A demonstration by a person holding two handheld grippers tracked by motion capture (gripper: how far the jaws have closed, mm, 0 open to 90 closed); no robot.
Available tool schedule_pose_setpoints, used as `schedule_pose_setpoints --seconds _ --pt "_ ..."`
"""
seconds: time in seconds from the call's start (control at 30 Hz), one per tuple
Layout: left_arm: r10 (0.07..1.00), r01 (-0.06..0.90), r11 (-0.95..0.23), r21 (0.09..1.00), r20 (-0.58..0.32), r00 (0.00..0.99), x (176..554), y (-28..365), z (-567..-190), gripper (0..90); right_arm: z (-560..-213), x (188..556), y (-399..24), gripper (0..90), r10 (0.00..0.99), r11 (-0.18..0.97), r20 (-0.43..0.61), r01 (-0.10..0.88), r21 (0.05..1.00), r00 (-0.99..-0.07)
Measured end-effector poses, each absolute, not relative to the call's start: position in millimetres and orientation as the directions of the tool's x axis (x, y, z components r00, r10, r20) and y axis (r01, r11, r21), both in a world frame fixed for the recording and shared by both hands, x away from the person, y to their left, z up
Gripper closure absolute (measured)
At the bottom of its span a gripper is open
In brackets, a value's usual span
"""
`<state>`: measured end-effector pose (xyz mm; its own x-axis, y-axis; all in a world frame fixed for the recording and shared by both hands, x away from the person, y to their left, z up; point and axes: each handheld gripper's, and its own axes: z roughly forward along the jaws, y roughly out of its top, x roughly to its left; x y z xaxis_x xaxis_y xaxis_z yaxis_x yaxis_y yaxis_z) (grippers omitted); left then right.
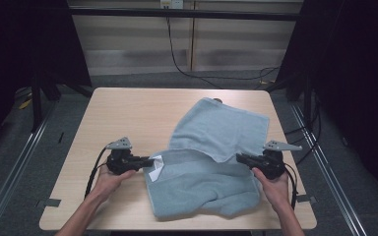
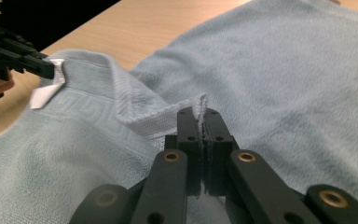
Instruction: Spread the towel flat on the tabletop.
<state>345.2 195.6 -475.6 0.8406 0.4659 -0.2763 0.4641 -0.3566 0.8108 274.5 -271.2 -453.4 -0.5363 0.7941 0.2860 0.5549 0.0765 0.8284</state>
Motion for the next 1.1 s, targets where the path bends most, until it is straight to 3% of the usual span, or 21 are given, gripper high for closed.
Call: schedule_pose_setpoints --seconds 0.1,0.33,0.53,0.63,0.73,0.93,1.1 --pt "0.465 0.455 -0.317 0.832 -0.282 0.839 349 202 -458 83.0 -441 281 -272 88.0 0.792 0.066 0.278 0.528 0.846 -0.544" --pt "0.476 0.370 -0.218 0.903 -0.232 0.848 355 214 -392 83.1 -360 284 -275 88.0 0.785 0.036 0.211 0.383 0.923 -0.582" --pt "0.473 0.270 -0.125 0.955 -0.182 0.862 350 219 -331 83.1 -302 278 -274 88.1 0.783 0.033 0.149 0.280 0.960 -0.604" --pt "0.463 0.238 -0.111 0.965 -0.162 0.872 338 222 -323 83.1 -288 263 -273 88.1 0.761 0.011 0.141 0.230 0.973 -0.634" --pt "0.436 0.261 -0.158 0.952 -0.170 0.884 321 223 -345 83.0 -305 244 -270 88.0 0.745 0.051 0.139 0.263 0.963 -0.652" --pt "0.420 0.374 -0.181 0.910 -0.272 0.866 283 224 -425 83.0 -399 198 -267 88.0 0.712 0.101 0.245 0.442 0.892 -0.658" --pt "0.368 0.407 -0.289 0.867 -0.291 0.883 256 222 -457 82.9 -448 163 -270 88.0 0.710 0.142 0.286 0.529 0.836 -0.644"
